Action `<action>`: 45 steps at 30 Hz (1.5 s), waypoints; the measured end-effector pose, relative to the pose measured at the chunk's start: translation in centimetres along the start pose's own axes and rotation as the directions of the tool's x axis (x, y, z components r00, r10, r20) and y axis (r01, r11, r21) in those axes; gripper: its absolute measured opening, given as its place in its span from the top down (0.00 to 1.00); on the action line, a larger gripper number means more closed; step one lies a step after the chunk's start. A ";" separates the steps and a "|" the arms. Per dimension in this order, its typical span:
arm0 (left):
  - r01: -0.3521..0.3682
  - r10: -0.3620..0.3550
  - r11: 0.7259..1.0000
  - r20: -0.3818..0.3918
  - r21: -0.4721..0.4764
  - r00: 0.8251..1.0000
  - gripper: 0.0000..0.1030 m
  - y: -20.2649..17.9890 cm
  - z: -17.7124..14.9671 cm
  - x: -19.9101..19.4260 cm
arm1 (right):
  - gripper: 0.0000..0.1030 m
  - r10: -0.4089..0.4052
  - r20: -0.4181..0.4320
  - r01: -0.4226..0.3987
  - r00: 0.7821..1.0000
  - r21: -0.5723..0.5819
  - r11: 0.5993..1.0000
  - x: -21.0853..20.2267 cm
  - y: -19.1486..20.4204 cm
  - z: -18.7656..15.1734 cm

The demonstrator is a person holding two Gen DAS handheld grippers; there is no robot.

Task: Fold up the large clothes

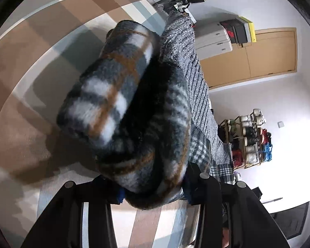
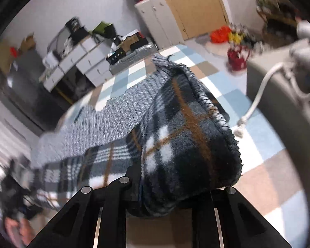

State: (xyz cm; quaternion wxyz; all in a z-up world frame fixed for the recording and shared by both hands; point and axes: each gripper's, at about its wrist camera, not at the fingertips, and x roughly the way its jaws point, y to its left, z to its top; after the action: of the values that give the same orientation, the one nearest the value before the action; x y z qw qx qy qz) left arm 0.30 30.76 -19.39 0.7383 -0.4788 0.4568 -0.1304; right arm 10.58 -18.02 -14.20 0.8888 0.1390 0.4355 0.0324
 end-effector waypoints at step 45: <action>-0.299 0.324 0.817 0.036 0.494 0.945 0.25 -7.2 -8.6 -3.6 | 0.55 0.307 -0.154 -0.254 0.939 0.294 0.922 -2.9 -4.2 -8.2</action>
State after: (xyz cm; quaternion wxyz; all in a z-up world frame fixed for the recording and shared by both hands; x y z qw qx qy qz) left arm -6.80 24.32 -12.55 0.8355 -0.1900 0.4984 -0.1320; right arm 2.07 -20.73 -17.92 0.8001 0.3161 0.4969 0.1139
